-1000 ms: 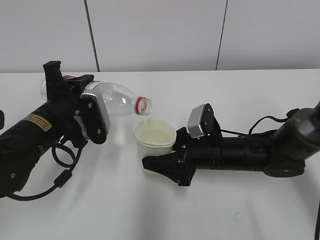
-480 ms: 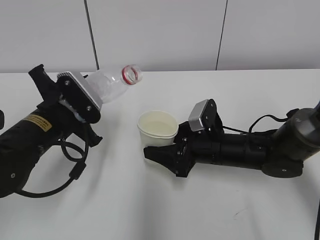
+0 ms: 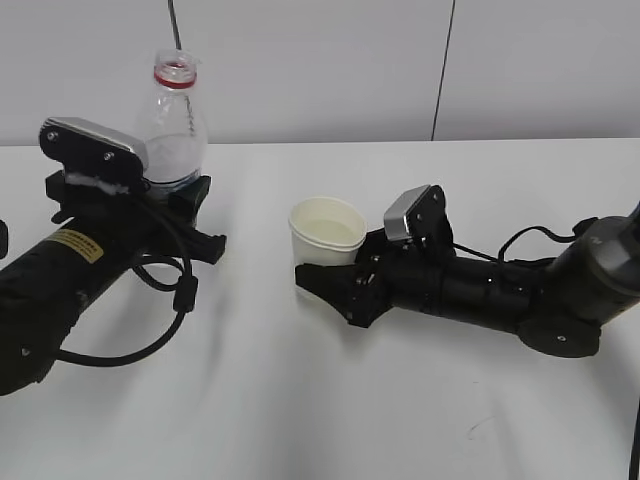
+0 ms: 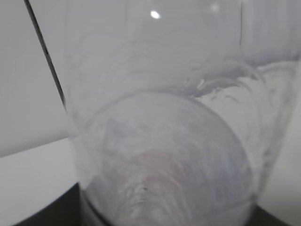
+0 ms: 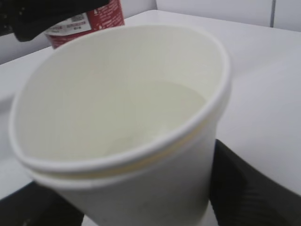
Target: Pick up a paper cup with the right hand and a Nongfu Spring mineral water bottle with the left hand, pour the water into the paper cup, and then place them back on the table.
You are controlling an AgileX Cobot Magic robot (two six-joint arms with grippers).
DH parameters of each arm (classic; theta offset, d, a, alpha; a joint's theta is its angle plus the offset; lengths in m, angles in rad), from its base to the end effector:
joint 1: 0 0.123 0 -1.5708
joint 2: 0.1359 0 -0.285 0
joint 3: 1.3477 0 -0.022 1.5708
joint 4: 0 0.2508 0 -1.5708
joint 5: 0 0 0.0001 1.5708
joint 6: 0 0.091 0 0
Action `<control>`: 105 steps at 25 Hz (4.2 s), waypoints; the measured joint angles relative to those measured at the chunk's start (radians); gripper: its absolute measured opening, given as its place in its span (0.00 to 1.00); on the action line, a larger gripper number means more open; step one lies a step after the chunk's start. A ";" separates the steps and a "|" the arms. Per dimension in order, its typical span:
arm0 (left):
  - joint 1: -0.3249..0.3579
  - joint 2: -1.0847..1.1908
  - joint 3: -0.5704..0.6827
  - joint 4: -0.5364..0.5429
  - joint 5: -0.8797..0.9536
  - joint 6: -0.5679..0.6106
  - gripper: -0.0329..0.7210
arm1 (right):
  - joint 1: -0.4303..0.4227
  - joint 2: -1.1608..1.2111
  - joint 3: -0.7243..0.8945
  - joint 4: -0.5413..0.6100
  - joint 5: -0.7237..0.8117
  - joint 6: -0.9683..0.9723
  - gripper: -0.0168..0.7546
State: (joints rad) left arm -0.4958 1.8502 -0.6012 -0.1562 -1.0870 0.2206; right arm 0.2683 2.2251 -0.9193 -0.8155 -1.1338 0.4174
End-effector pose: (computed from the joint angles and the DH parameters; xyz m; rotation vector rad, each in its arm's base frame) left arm 0.2916 -0.1435 0.1551 0.4213 1.5975 -0.1514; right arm 0.3466 0.1575 0.0790 -0.7513 1.6717 0.8365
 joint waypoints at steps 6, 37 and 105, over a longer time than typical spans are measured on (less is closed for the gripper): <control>0.000 0.000 0.000 0.002 0.015 -0.163 0.46 | 0.000 0.000 0.000 0.095 0.002 -0.012 0.70; 0.000 0.151 -0.003 0.007 -0.028 -0.179 0.46 | 0.000 0.066 0.000 0.719 0.103 -0.290 0.70; 0.039 0.161 -0.103 0.001 -0.031 -0.181 0.46 | 0.000 -0.228 0.406 0.746 -0.010 -0.302 0.79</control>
State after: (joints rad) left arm -0.4568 2.0117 -0.7042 -0.1555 -1.1176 0.0394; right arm 0.2683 1.9970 -0.5129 -0.0690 -1.1434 0.1157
